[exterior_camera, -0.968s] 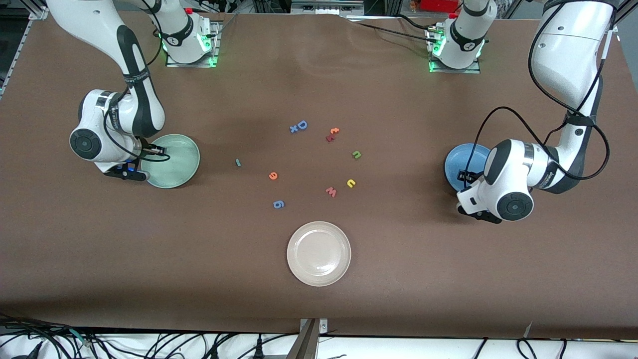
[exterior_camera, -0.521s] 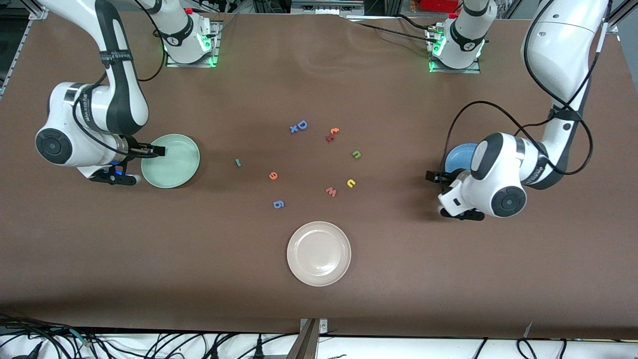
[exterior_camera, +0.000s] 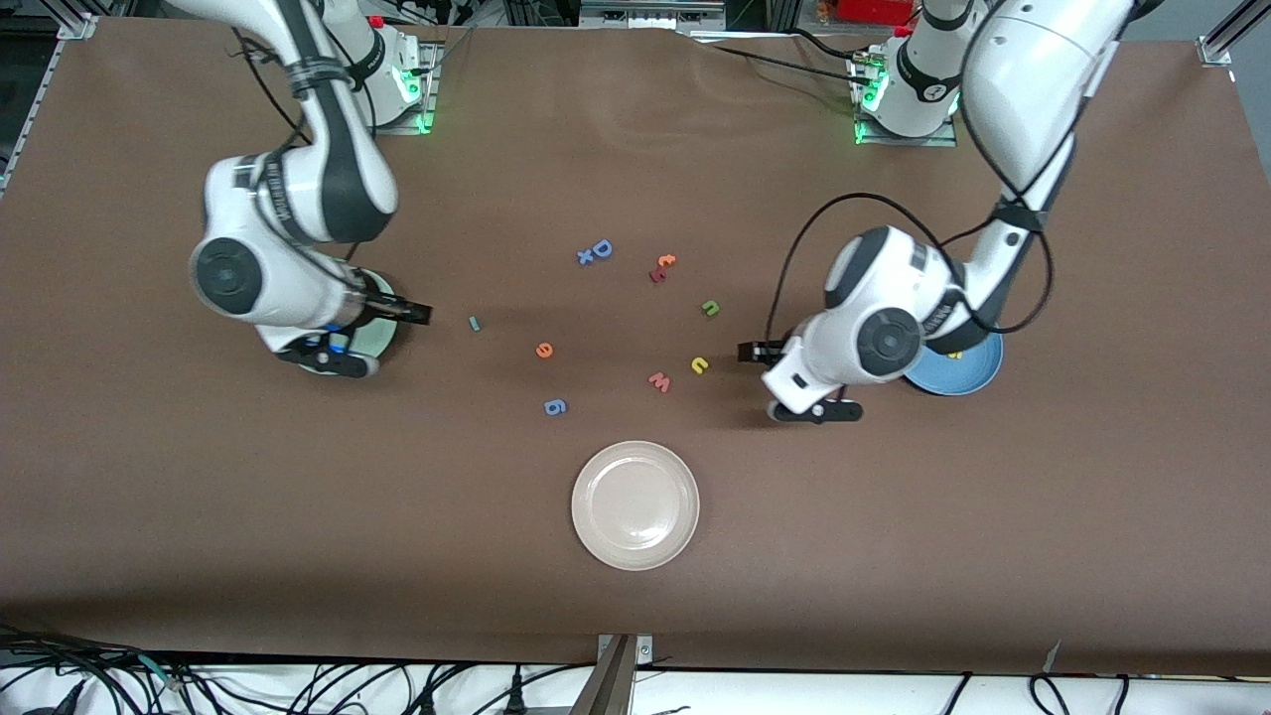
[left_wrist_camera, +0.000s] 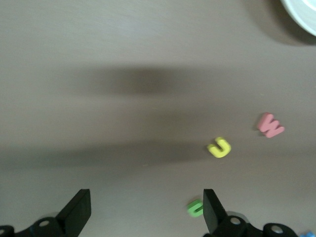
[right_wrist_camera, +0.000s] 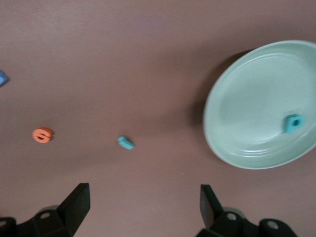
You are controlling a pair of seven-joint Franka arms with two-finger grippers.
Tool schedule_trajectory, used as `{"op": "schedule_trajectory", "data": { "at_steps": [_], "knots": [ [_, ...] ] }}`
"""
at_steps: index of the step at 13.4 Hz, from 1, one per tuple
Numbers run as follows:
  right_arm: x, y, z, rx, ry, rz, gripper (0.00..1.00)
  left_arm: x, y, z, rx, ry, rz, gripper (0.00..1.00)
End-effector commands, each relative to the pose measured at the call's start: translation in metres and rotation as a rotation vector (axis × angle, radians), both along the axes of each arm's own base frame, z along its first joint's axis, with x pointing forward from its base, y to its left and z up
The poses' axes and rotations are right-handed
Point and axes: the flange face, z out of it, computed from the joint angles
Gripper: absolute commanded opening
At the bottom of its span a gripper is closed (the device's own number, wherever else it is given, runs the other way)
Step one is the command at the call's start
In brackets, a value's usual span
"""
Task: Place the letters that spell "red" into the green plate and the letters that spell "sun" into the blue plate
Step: 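Move both grippers back over the scattered letters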
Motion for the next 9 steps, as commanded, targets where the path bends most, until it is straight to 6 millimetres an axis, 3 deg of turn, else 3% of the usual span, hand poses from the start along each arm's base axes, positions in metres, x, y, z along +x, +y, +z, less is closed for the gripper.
{"op": "schedule_trajectory", "data": {
  "at_steps": [1, 3, 4, 7, 9],
  "knots": [
    [-0.006, 0.06, -0.023, -0.02, -0.057, -0.09, 0.98, -0.035, -0.017, -0.019, 0.04, -0.075, -0.016, 1.0],
    [-0.018, 0.105, -0.047, -0.03, -0.116, -0.119, 0.98, -0.068, -0.021, -0.032, 0.015, -0.145, -0.025, 1.0],
    [-0.022, 0.118, -0.059, -0.038, -0.141, -0.12, 0.98, -0.081, -0.021, -0.038, 0.009, -0.164, -0.028, 1.0],
    [-0.026, 0.136, -0.098, -0.053, -0.208, -0.116, 0.98, -0.113, -0.044, -0.043, 0.015, -0.167, -0.042, 1.0],
    [-0.026, 0.143, -0.104, -0.039, -0.243, -0.084, 0.98, -0.126, -0.052, -0.042, 0.027, -0.173, -0.083, 1.0]
  ]
}}
